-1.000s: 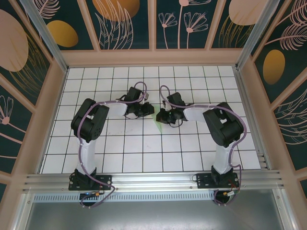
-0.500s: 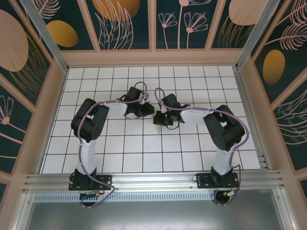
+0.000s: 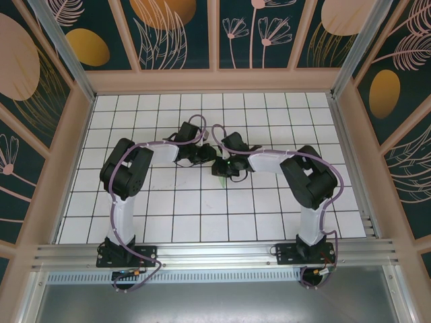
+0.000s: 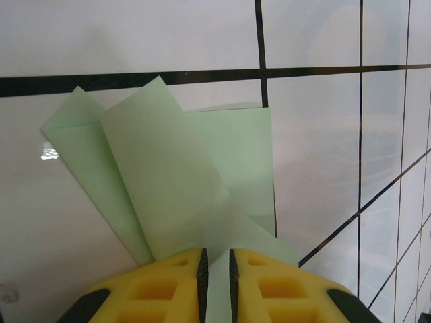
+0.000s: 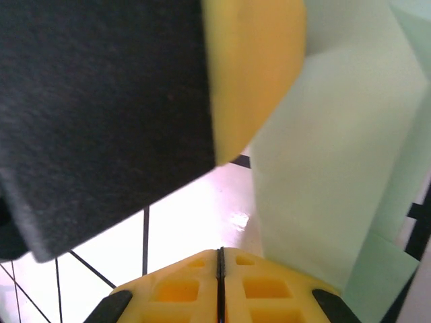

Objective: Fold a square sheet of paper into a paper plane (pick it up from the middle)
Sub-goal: Fold the wing for the fifth time at the center of the table.

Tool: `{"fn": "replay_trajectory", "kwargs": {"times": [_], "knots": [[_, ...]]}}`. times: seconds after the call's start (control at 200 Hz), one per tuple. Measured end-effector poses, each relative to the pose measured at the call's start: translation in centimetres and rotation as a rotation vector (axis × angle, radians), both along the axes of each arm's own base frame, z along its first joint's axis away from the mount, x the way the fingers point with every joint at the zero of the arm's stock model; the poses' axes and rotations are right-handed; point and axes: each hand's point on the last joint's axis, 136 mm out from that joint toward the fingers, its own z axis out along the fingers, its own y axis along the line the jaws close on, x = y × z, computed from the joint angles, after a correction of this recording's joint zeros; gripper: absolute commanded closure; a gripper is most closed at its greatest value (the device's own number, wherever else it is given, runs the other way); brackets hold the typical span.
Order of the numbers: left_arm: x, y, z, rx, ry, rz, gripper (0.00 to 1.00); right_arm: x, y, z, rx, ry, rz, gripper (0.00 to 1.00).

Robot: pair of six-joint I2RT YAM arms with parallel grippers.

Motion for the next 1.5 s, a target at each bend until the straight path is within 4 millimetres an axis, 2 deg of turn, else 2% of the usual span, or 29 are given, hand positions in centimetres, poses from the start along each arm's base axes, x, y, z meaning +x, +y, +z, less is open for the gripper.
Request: {"fn": "replay_trajectory", "kwargs": {"times": [0.165,0.671,0.886,1.151,1.351,1.496], "knots": [[0.0,0.0,0.0,0.0,0.0,0.0,0.79,0.1,-0.7,-0.5,0.002,0.009,-0.016,0.9],[0.2,-0.2,0.2,0.014,0.015,-0.01,0.77,0.1,-1.0,-0.8,0.114,0.01,-0.008,0.92],[1.6,-0.2,1.2,0.016,-0.069,-0.014,0.76,0.0,-1.4,-0.8,0.189,0.023,-0.011,0.94],[0.1,0.4,3.6,-0.035,-0.151,-0.037,0.8,-0.2,-1.6,-0.7,0.219,0.043,-0.009,0.96],[-0.7,-0.1,3.0,-0.048,-0.142,-0.068,0.82,-0.2,-1.7,-0.7,0.225,0.054,-0.013,0.97],[-2.1,-1.4,1.4,-0.034,-0.116,-0.115,0.82,-0.2,-1.6,-0.7,0.227,0.059,-0.013,0.97]]}}
